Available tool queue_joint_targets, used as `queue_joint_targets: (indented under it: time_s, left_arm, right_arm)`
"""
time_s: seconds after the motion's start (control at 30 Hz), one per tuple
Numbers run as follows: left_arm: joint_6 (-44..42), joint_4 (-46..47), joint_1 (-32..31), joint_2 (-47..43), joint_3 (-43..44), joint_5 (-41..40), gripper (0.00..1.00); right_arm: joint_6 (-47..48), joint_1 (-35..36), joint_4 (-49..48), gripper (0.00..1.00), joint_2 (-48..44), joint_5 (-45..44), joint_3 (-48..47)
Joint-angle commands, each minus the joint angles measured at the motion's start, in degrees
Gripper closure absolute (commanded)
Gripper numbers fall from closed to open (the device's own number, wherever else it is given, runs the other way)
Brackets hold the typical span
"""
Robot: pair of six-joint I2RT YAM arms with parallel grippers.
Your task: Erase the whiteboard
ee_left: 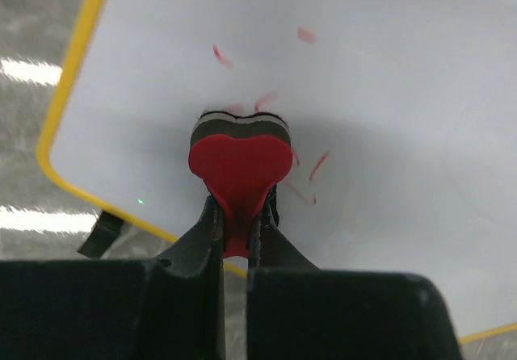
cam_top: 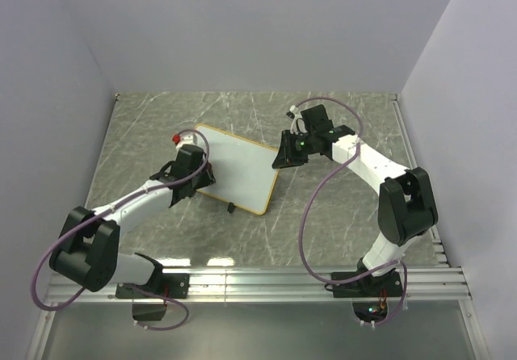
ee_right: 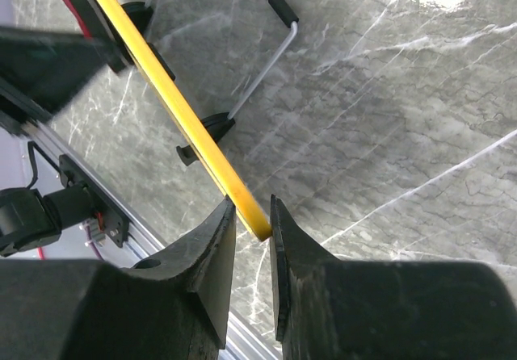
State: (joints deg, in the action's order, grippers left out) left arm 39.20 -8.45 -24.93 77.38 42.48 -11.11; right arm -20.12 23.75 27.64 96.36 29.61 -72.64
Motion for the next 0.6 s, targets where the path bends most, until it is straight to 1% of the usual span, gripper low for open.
queue_joint_targets:
  time_s: [0.0,0.1,0.23,0.37,0.5,0.57]
  left_arm:
    - [2.02,3.87,-2.75,-2.06,-2.84,4.25,1.00]
    - [2.28,3.53,-5.56,-1.27,-2.49,3.21,1.00]
    - [1.06,2.47,-5.31,-1.01,0.05,1.71,1.00]
    - [-1.93,1.42,-2.41,1.45,4.97,2.15,1.00]
    - [-4.92,0.80,2.16,4.87,10.59,2.32,1.00]
    - [-5.62,0.80,3.83,6.46,12.01,2.76,1.00]
  right_arm:
    - [1.05,0.16,0.75,1.00,-0.82,-4.47,-0.31]
    - [0.70,0.51,0.75,1.00,0.06,-4.47,-1.27]
    - [0.52,0.95,0.93,1.00,0.50,-4.56,-2.15]
    - [0.52,1.04,1.10,1.00,0.41,-4.82,-2.15]
    - [0.61,1.21,1.10,1.00,-0.11,-4.99,-1.45]
    - [0.69,1.21,1.28,1.00,-0.20,-5.26,-1.19]
